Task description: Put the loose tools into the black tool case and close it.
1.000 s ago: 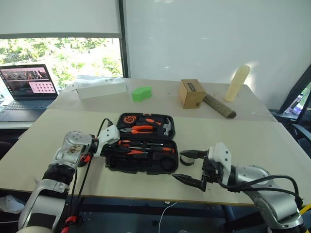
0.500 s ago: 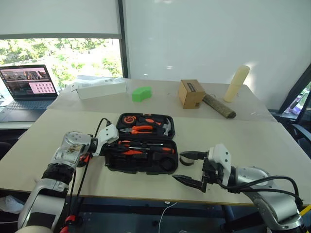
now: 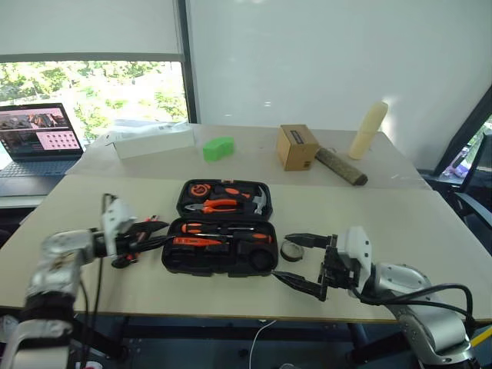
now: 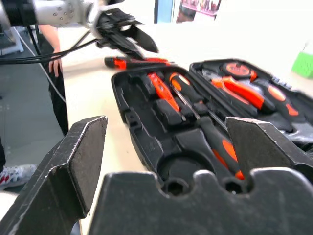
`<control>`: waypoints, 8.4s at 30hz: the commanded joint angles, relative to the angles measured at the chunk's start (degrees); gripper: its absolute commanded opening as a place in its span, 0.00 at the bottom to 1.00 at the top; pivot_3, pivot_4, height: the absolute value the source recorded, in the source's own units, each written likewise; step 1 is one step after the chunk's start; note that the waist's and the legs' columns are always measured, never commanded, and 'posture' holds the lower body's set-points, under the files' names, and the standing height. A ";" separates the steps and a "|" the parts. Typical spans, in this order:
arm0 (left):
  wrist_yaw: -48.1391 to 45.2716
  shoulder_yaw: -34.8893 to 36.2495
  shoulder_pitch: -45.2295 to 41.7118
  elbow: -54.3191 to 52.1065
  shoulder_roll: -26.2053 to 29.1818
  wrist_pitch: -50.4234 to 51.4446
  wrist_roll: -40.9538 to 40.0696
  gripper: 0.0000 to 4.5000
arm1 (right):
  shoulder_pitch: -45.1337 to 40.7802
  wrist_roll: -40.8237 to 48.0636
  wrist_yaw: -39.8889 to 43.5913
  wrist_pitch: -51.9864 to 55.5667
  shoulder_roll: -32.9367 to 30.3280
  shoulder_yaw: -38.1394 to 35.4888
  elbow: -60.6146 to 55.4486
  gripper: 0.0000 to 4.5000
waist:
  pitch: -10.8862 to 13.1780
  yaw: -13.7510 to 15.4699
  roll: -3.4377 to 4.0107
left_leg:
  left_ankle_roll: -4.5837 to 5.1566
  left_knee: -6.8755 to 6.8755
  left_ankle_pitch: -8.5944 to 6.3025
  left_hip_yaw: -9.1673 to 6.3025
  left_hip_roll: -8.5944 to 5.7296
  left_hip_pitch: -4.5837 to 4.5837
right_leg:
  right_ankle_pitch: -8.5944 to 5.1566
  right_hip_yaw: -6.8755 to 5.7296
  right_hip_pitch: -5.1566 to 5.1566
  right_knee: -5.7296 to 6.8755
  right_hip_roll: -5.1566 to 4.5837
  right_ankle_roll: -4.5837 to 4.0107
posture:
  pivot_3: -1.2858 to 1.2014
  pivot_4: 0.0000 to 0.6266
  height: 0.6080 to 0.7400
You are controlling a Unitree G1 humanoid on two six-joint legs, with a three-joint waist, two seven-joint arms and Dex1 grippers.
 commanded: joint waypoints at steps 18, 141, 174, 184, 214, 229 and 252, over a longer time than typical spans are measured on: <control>24.78 5.51 3.05 -12.90 3.17 38.01 -8.62 0.98 | -5.31 -2.24 2.80 -9.21 1.08 2.02 2.50 1.00 | 0.04 2.45 -0.04 | -0.21 0.00 0.10 -0.08 -0.10 0.11 | -0.02 -0.35 0.13 0.13 -0.25 -0.14 | 0.52 0.24 1.00; -4.50 -36.66 -17.01 -3.90 -7.86 21.21 16.94 0.01 | 0.03 -2.29 -4.07 -4.92 -1.72 -0.29 -2.93 1.00 | -0.64 1.80 0.92 | -0.07 -0.09 0.02 -0.06 -0.10 1.03 | -0.44 0.23 0.96 0.09 0.22 0.28 | 0.52 0.24 1.00; -15.76 -8.63 -3.20 -5.05 -1.28 -1.50 -5.29 0.99 | -18.72 -22.15 9.90 2.89 -15.57 13.55 17.96 1.00 | -0.43 1.29 0.70 | 0.01 -0.04 -0.04 -0.03 -0.17 -0.07 | -0.23 0.12 -0.06 0.00 0.21 -0.11 | 0.52 0.24 1.00; -13.32 -8.75 -1.38 -8.02 -2.15 -0.42 -5.57 1.00 | -27.82 -28.98 13.49 -0.54 -10.80 21.89 28.66 0.55 | -0.42 1.22 0.72 | 0.10 -0.04 -0.18 0.02 -0.21 -0.22 | -0.30 0.10 -0.08 -0.07 0.13 0.08 | 0.52 0.24 1.00; -13.33 -9.47 0.75 -11.91 -3.68 -0.14 -7.04 1.00 | -44.81 -28.17 23.49 18.61 -5.38 34.14 21.84 0.00 | -0.39 0.75 0.76 | -0.01 0.00 -0.12 -0.02 -0.19 -0.16 | -0.29 0.06 -0.12 0.07 0.05 0.00 | 0.52 0.24 1.00; -11.12 -9.15 1.80 -13.32 -3.34 0.09 -6.90 1.00 | -47.90 -30.08 29.94 21.93 -1.86 39.64 28.35 0.09 | -0.39 0.54 0.76 | -0.16 -0.02 -0.04 -0.01 -0.21 -0.17 | -0.29 0.03 -0.13 0.07 0.09 0.01 | 0.52 0.24 1.00; 20.22 -1.58 -2.94 -8.27 -3.96 13.51 -1.76 0.69 | -32.16 -22.97 9.78 -0.41 -4.08 10.40 31.55 0.46 | -0.38 0.57 0.72 | -0.44 -0.10 0.04 -0.09 -0.22 -0.16 | -0.26 -0.09 0.01 0.03 0.05 0.08 | 0.52 0.24 1.00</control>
